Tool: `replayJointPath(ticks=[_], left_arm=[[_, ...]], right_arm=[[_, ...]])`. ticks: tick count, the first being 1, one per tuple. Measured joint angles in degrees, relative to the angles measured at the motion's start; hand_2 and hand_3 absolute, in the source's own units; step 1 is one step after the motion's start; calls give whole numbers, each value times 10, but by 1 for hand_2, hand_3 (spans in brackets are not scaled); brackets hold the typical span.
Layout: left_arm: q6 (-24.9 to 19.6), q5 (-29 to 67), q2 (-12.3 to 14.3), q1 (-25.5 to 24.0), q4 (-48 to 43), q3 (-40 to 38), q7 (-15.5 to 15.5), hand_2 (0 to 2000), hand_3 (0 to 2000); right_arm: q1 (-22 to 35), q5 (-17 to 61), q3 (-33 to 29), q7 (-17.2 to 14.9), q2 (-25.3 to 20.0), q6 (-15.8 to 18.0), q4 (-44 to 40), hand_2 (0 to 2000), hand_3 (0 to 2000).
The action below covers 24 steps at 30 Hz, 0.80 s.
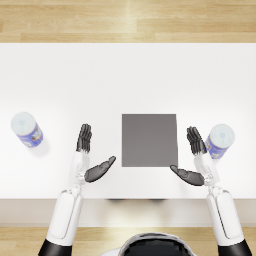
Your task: Pick up the blue can on the left and place it in the middle, then pick up the blue can on the right and place it on top of the can in the middle
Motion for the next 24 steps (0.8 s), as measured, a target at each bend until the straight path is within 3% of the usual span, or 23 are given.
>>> replayJointPath(ticks=[24], left_arm=[[0, 0, 0, 0, 0, 0, 0, 0, 0]], right_arm=[[0, 0, 0, 0, 0, 0, 0, 0, 0]])
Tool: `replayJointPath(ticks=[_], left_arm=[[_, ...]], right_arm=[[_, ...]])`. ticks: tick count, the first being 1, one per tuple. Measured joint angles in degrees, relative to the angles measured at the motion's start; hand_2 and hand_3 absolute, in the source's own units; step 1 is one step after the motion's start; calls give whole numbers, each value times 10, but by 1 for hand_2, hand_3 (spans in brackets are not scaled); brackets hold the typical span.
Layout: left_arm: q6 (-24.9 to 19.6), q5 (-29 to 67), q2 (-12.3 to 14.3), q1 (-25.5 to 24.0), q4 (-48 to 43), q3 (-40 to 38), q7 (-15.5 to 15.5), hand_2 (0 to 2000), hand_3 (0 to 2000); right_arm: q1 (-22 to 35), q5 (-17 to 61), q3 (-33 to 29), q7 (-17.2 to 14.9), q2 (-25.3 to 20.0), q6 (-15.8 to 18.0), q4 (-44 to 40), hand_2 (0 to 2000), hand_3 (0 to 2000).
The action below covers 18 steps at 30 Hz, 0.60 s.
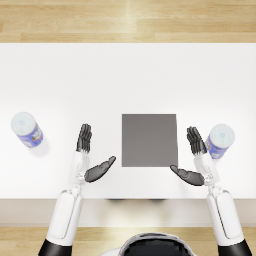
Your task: Pick up the blue can on the left and place it in the middle, then pick up the blue can on the right and place it on top of the can in the middle
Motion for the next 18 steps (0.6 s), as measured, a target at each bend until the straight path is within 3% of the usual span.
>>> replayJointPath(ticks=[2, 5, 13, 18], left_arm=[[-28, 0, 3, -1, 5, 4, -28, 0, 0], [-47, 0, 13, 9, 10, -17, -47, 0, 0], [-57, 197, 33, 60, 22, -105, -57, 0, 0], [-58, 234, 32, 76, 26, -175, -58, 0, 0]], right_arm=[[-2, 0, 7, 28, -2, -28, -4, 0, 0], [2, 0, -8, 47, -10, -46, 4, 0, 0], [10, 197, -106, 57, -22, -56, 38, 0, 0], [11, 235, -163, 58, -26, -57, 49, 0, 0]])
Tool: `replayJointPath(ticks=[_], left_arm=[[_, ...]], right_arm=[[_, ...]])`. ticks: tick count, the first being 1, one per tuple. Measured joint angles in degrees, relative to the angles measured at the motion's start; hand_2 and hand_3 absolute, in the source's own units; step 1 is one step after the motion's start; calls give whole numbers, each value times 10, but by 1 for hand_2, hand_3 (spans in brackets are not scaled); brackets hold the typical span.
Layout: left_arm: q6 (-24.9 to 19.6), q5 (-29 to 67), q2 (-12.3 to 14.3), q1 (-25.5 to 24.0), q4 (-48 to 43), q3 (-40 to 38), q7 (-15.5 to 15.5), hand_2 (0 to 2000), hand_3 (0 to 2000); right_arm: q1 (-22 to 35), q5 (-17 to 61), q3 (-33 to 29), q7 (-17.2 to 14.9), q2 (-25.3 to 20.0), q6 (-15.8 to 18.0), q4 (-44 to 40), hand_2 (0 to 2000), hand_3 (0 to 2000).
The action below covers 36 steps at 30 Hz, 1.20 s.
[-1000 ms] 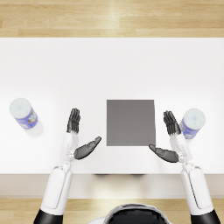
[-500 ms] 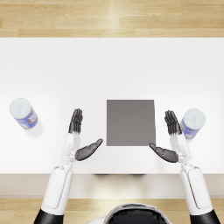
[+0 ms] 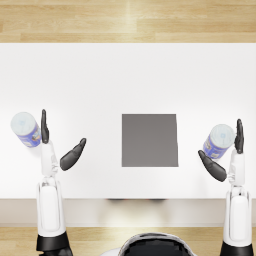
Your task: Pick up the blue can on the left and place it in the middle, then pick up the blue can on the right and place it on top of the can in the middle
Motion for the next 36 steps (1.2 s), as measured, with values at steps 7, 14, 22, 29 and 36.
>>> replayJointPath(ticks=[7, 14, 22, 29, 36], left_arm=[[0, 8, 0, 16, 62, -89, 0, 0, 0], [0, 8, 0, 30, 156, -124, 0, 0, 0], [0, 8, 2, 48, 252, -132, 0, 0, 0], [0, 8, 2, 70, 331, -135, 0, 0, 0], [0, 8, 2, 95, 419, -133, 0, 0, 0]], right_arm=[[-8, 8, -32, 0, -6, 0, -18, 0, 0], [-8, 9, -34, 0, -12, 0, -75, 0, 0], [-12, 9, -29, 0, -19, 0, -135, 0, 0], [-11, 9, -28, 0, -26, 0, -185, 0, 0], [4, 9, -18, 0, -32, 0, -243, 0, 0]])
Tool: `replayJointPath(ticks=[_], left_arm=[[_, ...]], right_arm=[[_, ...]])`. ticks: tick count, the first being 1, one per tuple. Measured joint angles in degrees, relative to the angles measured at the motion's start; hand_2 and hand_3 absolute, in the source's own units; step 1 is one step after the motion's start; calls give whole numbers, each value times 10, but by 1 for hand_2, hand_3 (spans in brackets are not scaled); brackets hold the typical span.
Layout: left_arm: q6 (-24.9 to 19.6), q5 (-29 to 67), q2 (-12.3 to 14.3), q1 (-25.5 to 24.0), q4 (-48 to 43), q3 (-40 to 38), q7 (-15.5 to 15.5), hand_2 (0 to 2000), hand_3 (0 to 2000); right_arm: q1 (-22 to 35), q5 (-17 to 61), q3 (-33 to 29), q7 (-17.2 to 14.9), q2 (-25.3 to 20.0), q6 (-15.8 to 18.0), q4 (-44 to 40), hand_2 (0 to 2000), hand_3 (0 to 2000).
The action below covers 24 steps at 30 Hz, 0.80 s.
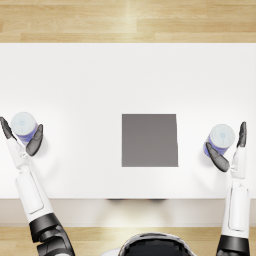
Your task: Pick up the blue can on the left and place it in the middle, then pick up the blue can on the right and place it on top of the can in the middle
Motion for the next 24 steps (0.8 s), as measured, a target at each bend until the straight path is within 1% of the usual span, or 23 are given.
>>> replayJointPath(ticks=[6, 13, 20, 21, 22, 24], left_arm=[[0, 0, -2, 31, 81, 4, 0, 0, 0], [-3, 0, -8, 80, 185, 2, 0, 0, 0], [-8, 0, -13, 107, 237, 9, -1, 0, 0], [-7, 0, -13, 108, 240, 13, -1, 1361, 327], [-9, 0, -13, 107, 238, 15, -1, 2000, 653], [-10, 0, -10, 98, 220, 13, -1, 2000, 1307]], right_arm=[[23, 0, 8, 0, -6, 0, -69, 0, 0], [50, 0, 15, 0, -13, 1, -146, 0, 0], [76, 0, 22, 2, -20, 14, -191, 0, 0], [79, 0, 23, 2, -21, 15, -194, 1361, 327], [80, 0, 24, 1, -22, 38, -194, 2000, 653], [80, 0, 24, -1, -24, 89, -194, 2000, 1307]])
